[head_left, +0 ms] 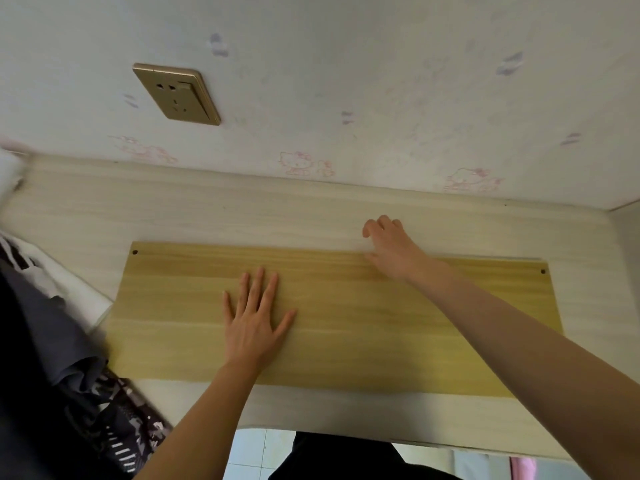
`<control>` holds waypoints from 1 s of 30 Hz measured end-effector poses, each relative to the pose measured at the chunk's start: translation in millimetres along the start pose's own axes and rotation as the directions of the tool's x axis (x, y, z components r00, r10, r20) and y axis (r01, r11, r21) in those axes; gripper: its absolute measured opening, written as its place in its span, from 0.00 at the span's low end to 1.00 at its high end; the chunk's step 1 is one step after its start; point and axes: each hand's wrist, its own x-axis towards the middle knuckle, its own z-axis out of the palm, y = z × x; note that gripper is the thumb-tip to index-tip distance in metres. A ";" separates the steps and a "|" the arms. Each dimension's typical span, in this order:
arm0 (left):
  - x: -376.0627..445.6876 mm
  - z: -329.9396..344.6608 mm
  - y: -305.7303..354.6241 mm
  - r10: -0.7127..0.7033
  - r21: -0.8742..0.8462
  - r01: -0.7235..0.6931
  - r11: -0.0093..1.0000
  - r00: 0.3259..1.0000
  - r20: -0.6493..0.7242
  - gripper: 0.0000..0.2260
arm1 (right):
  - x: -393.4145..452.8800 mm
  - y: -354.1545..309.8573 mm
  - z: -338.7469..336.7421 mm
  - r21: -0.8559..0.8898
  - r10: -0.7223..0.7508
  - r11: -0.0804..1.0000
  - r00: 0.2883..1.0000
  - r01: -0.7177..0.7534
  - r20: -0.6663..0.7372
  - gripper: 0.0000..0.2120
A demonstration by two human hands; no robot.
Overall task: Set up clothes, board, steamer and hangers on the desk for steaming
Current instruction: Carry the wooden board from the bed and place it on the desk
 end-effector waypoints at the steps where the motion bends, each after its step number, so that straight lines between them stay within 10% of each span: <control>1: -0.3 1.0 -0.8 0.002 0.005 -0.002 1.000 1.000 -0.001 0.33 | -1.7 2.7 -1.4 0.010 -0.014 1.000 1.000 0.013 0.011 0.19; 30: -37.7 -6.4 -43.0 -0.174 -0.010 0.176 0.984 0.979 0.102 0.31 | -147.6 28.1 116.7 -0.125 0.294 0.945 0.952 -0.303 -0.084 0.33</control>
